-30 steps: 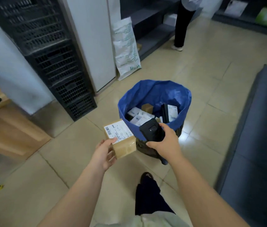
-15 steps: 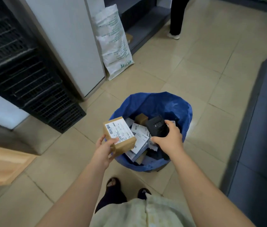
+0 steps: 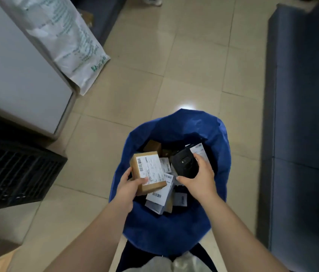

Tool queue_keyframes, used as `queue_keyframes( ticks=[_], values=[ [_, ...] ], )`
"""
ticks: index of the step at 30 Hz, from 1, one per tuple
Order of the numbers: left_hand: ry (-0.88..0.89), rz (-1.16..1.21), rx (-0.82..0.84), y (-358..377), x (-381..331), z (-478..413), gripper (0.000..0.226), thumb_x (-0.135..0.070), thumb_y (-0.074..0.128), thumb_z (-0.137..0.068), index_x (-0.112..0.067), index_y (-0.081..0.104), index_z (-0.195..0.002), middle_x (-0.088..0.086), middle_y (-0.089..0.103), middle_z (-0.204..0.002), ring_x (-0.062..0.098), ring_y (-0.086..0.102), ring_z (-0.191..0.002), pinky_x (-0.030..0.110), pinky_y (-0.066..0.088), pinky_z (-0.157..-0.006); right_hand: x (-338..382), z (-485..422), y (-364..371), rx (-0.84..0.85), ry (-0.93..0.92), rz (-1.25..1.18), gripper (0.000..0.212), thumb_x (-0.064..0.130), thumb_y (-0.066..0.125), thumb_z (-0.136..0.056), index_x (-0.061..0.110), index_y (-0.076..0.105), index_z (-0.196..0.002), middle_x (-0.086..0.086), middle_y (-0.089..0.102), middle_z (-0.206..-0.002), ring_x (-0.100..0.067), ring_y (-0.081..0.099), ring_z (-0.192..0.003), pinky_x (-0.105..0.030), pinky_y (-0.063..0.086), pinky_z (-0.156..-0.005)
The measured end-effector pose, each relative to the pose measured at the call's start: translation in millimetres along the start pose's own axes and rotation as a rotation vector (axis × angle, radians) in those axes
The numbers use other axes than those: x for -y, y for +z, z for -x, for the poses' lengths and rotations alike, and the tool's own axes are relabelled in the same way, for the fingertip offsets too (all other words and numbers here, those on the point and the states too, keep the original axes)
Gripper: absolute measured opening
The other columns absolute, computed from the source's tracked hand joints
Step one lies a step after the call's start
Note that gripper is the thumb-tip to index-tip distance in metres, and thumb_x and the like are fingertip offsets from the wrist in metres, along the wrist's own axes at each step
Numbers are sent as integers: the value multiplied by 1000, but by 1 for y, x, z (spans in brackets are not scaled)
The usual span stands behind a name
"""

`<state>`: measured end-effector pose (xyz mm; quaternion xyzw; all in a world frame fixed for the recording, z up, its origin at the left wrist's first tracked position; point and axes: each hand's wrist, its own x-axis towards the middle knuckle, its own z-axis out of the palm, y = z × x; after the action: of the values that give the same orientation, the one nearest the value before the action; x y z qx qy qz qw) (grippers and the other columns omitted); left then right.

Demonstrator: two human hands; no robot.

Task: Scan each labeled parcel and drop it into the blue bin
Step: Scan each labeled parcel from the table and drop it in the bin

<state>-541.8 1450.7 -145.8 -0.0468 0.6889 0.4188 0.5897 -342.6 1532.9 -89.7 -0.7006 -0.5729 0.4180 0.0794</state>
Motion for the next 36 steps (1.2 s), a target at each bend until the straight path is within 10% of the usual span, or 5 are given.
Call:
queue_keyframes(
  ticks=[14,19,24,27,36],
  values=[
    [-69,-58,14,51,40,-238,84,-3,78,-79,-29,40,-149,8,67,-126,26,68,-107,47,53,-98,-71,-157,145,78,50,-8,93,29,86,-71,30,35,-149,0,39,-147,-21,33,-137,-48,35,-112],
    [-58,-115,-32,57,47,-262,76,-2,74,-84,-27,42,-149,-2,60,-129,23,65,-107,31,60,-66,-79,-174,166,80,68,13,94,29,86,-70,32,35,-149,0,40,-145,-21,33,-136,-47,35,-113],
    [33,-214,-2,52,35,-251,71,-9,80,-79,-29,52,-141,6,48,-148,22,52,-128,42,47,-106,-60,-169,148,98,78,111,94,32,85,-69,35,34,-148,2,41,-144,-23,38,-132,-49,38,-109],
    [227,-527,19,53,14,-220,60,-11,78,-80,-28,57,-134,4,53,-141,18,50,-129,23,45,-98,-40,-156,126,98,73,179,92,34,83,-68,36,35,-146,1,43,-141,-25,41,-129,-51,40,-105],
    [699,-1568,27,59,-70,-80,66,-38,67,-85,-31,41,-146,0,44,-145,29,42,-130,45,35,-105,36,-77,23,60,61,350,92,34,78,-74,32,28,-151,-1,40,-142,-26,36,-131,-47,35,-108]
  ],
)
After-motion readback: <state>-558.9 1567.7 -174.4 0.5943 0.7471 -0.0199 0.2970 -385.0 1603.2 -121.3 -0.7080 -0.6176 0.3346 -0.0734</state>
